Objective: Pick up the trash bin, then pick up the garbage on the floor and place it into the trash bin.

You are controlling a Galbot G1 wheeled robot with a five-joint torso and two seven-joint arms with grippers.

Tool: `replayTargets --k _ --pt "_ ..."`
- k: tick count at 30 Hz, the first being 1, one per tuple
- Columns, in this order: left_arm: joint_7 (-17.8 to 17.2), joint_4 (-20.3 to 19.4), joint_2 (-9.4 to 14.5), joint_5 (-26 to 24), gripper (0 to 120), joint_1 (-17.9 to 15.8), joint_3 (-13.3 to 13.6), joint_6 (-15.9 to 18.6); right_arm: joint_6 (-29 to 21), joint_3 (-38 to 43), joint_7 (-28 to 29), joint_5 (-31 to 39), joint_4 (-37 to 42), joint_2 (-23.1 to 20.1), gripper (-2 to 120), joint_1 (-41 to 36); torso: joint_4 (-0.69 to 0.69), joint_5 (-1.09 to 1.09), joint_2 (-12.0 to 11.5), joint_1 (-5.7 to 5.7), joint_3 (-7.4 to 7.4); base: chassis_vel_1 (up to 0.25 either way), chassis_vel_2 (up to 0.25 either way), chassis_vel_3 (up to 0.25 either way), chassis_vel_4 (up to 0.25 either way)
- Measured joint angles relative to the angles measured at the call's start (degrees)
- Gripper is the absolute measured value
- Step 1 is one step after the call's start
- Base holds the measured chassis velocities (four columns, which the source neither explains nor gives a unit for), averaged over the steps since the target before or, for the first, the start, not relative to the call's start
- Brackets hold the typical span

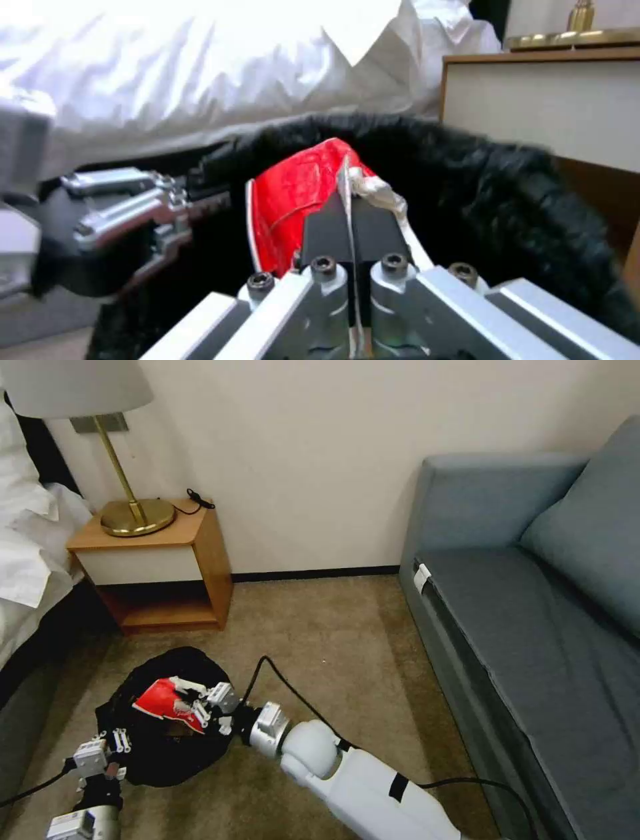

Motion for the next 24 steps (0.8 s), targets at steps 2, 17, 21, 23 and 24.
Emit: replayTargets --k 2,17,21,23,24 --pt "0.0 -0.39 -0.12 0.02 5 0.13 0.01 0.0 0.53 -0.38 1.4 -1.48 -1.68 0.86 0 0.09 0.0 0.0 0.0 0.0 0.0 0.0 0.0 0.0 0.0" --pt "0.0 -0.97 -0.37 -0.62 5 0.44 -0.09 0.03 2.71 -1.02 4.59 -8.49 -7.61 3.95 43 0.23 0.0 0.0 0.0 0.0 0.0 0.0 0.0 0.0 0.0" --pt "0.01 -0.79 -0.28 -0.76 5 0.47 -0.15 0.03 3.12 -0.72 4.58 -9.06 -7.85 3.81 57 0.31 0.0 0.0 0.0 0.0 0.0 0.0 0.0 0.0 0.0" --pt "0.02 -0.5 -0.28 -0.79 5 0.42 -0.12 0.04 3.34 -0.41 4.56 -9.56 -7.89 3.74 65 0.27 0.0 0.0 0.0 0.0 0.0 0.0 0.0 0.0 0.0" --pt "0.02 -0.5 -0.28 -0.79 5 0.42 -0.12 0.04 3.34 -0.41 4.56 -9.56 -7.89 3.74 65 0.27 0.0 0.0 0.0 0.0 0.0 0.0 0.0 0.0 0.0"
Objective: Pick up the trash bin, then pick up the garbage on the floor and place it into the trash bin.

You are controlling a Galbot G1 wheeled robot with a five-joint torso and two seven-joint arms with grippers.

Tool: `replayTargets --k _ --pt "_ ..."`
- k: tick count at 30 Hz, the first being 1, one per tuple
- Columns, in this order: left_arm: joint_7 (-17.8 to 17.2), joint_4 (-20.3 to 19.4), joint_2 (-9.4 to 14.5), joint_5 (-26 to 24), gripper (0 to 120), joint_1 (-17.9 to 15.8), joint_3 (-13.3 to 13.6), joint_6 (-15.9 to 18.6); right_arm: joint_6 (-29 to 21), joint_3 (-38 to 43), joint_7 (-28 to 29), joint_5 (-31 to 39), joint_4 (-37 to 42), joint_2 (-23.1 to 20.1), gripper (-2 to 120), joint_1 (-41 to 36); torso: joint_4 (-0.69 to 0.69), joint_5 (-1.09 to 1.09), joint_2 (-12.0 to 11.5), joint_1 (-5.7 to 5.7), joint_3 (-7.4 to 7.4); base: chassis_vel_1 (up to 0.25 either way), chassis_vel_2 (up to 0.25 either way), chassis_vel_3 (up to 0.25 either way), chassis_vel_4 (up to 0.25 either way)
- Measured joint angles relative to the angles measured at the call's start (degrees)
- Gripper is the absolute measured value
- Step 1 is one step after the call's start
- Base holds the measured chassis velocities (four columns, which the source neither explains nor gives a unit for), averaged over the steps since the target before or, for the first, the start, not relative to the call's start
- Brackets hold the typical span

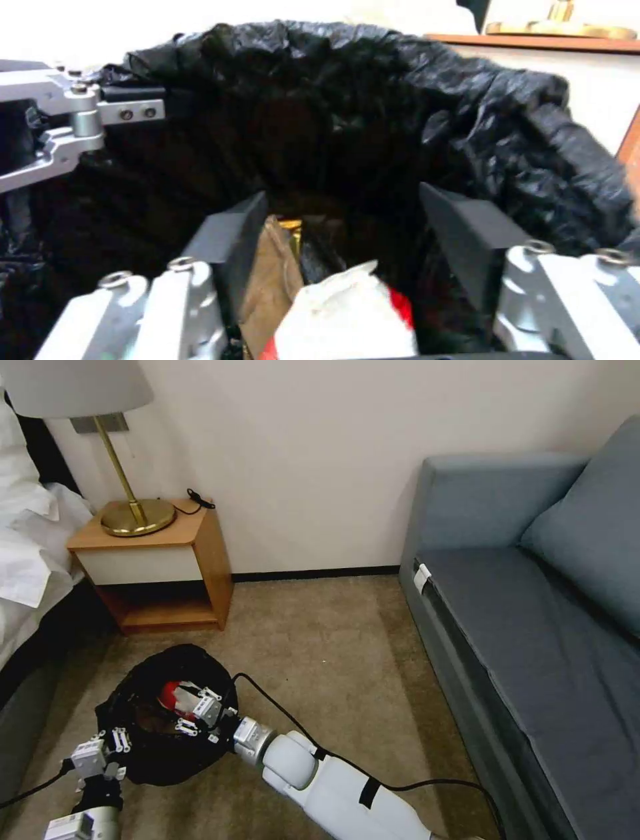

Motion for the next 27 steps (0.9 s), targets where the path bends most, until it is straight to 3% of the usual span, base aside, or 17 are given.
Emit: replayTargets --k 6,9,21,27 --pt "0.0 0.55 -0.21 -0.25 5 -0.3 0.13 -0.05 1.26 2.0 -0.17 -0.47 1.39 -0.44 92 -0.68 0.0 0.0 0.0 0.0 0.0 0.0 0.0 0.0 0.0" --pt "-0.04 0.87 -0.32 -1.05 5 -0.3 0.13 -0.2 1.26 3.83 -0.25 0.9 4.04 -1.12 99 -1.49 0.0 0.01 0.0 0.0 0.0 0.0 0.0 0.0 0.0" --pt "-1.08 1.18 -0.9 -2.91 5 -0.13 0.13 -1.45 0.05 13.11 -0.63 6.91 11.81 -5.7 100 -3.66 -0.01 0.01 0.0 0.0 0.0 0.0 0.0 0.0 0.0" --pt "-4.27 0.61 -1.51 -7.75 5 -0.42 0.17 -1.33 -0.41 19.95 -0.87 8.03 13.39 -8.5 100 -5.65 -0.01 0.02 0.0 0.0 0.0 0.0 0.0 0.0 0.0"
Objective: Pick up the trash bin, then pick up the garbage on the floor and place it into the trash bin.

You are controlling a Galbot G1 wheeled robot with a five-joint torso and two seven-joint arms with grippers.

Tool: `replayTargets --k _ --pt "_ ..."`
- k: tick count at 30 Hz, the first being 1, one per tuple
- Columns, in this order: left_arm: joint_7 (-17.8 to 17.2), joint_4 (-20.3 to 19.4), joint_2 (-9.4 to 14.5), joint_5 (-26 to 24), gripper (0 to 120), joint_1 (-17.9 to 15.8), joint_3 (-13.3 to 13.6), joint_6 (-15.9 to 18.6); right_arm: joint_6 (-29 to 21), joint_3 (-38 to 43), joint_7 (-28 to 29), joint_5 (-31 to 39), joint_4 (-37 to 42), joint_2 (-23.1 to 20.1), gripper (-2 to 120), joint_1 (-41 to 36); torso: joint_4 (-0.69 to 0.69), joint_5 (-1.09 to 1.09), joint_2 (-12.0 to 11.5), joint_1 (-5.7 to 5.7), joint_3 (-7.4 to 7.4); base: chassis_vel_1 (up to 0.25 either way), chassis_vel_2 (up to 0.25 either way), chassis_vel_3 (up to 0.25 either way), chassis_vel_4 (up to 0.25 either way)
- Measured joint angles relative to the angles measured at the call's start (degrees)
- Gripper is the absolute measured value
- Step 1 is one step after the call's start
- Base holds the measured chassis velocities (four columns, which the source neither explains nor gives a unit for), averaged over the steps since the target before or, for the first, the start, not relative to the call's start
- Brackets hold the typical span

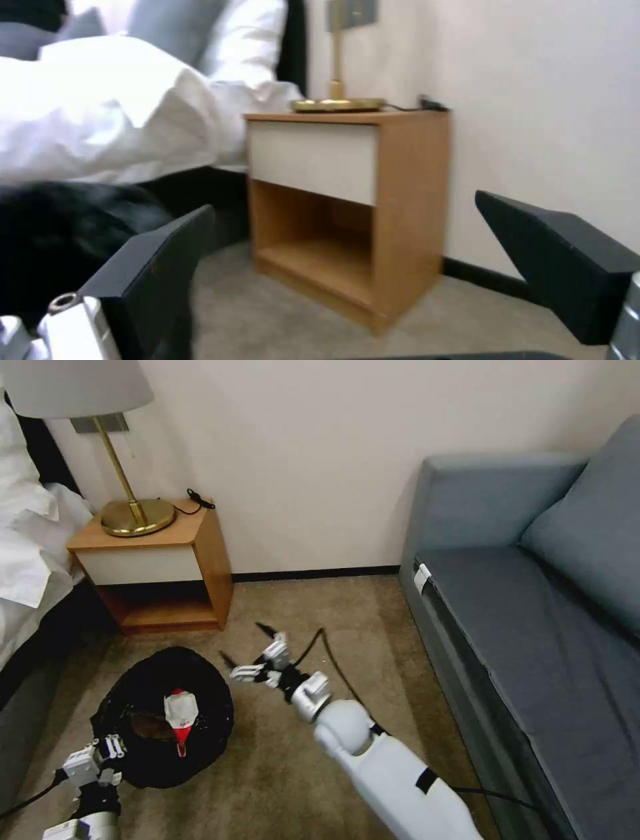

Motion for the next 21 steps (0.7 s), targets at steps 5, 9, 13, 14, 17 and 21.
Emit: replayTargets --k 5,9,13,14,17,21 --pt "-5.65 -1.32 -1.3 -7.5 5 -0.28 0.05 2.33 -0.53 2.81 -0.08 -0.01 1.06 -1.12 100 -2.07 0.0 0.0 0.0 0.0 0.0 0.0 0.0 0.0 0.0" --pt "-8.71 -2.72 -2.32 -14.25 5 -0.44 0.08 4.95 -0.92 3.83 -0.27 -0.23 1.69 -1.43 100 -2.87 0.01 0.01 0.0 0.0 0.0 0.0 0.0 0.0 0.0" --pt "-10.35 -3.83 -3.63 -22.42 5 -1.25 0.19 7.05 -1.64 4.7 -0.29 -0.56 2.33 -1.44 100 -3.48 0.01 0.0 0.0 0.0 0.0 0.0 0.0 0.0 0.0" --pt "-10.35 -3.83 -3.63 -22.42 5 -1.25 0.19 7.05 -1.64 4.7 -0.29 -0.56 2.33 -1.44 100 -3.48 0.01 0.0 0.0 0.0 0.0 0.0 0.0 0.0 0.0" --pt "-10.49 -4.07 -4.65 -27.4 5 -2.57 0.19 7.67 -2.34 5.24 -0.33 -0.66 2.52 -1.78 100 -3.52 0.01 0.0 0.0 0.0 0.0 0.0 0.0 0.0 0.0" --pt "-10.53 -2.75 -5.03 -29.41 5 -3.99 0.37 7.85 -2.52 6.0 -0.4 -0.86 2.36 -1.82 100 -3.43 0.0 0.0 0.0 0.0 0.0 0.0 0.0 0.0 0.0"
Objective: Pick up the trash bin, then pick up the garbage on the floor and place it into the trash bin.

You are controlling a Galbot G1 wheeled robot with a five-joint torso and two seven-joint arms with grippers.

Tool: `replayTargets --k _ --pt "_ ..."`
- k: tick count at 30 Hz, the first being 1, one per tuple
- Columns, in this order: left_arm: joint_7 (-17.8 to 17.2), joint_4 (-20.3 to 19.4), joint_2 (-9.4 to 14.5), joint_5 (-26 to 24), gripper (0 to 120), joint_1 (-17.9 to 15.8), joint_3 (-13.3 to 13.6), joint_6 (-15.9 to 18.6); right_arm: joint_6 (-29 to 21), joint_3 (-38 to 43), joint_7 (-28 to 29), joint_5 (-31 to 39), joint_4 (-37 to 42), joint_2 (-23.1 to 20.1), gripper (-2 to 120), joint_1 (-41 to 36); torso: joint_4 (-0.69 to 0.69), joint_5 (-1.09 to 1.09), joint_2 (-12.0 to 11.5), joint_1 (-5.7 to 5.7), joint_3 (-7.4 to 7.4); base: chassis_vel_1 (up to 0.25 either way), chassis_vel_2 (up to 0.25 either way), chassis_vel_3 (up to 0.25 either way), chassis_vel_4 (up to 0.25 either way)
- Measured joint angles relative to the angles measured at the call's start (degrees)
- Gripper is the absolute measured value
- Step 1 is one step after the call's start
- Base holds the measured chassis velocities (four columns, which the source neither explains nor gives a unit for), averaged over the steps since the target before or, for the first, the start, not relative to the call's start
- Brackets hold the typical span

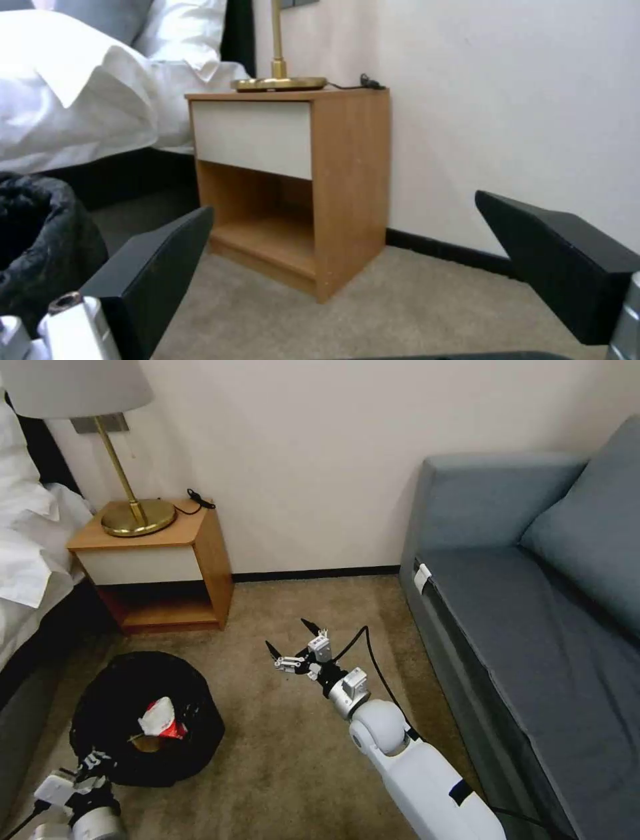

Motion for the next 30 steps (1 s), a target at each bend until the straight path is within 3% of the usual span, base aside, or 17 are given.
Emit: replayTargets --k 10,16,30 --pt "0.41 5.91 2.15 -1.96 5 -2.61 0.28 0.02 0.18 1.26 -0.48 -1.26 -0.65 0.67 100 -1.07 0.01 -0.01 0.0 0.0 0.0 0.0 0.0 0.0 0.0" --pt "0.46 6.15 2.75 -2.38 8 -2.71 0.48 0.47 0.24 1.8 -0.68 -1.61 -0.45 0.66 100 -1.35 0.01 -0.01 0.0 0.0 0.0 0.0 0.0 0.0 0.0" --pt "0.45 3.12 3.1 0.48 63 -1.32 0.11 0.01 -0.09 3.99 -0.61 -2.61 3.55 -0.32 100 -4.85 0.01 0.0 0.0 0.0 0.0 0.0 0.0 0.0 0.0"
